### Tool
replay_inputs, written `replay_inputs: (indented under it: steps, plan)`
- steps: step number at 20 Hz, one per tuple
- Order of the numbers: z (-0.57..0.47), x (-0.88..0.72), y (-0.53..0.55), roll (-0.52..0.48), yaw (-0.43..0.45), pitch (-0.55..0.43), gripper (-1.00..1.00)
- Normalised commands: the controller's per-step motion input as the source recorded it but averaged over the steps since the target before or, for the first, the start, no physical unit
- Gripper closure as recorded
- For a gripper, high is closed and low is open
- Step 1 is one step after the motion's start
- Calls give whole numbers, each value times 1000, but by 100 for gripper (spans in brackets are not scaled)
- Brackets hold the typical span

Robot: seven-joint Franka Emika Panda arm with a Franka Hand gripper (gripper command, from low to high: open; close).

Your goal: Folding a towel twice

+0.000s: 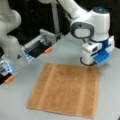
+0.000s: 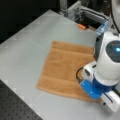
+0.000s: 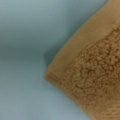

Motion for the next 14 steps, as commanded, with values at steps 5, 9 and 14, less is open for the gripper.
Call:
replay_inputs:
  steps: [5, 9, 14]
  plan:
    - [-72, 137, 142, -137, -105, -5, -100]
    - [-24, 44, 95, -229, -89, 71, -100]
    - [-30, 0, 97, -255, -107, 82, -100]
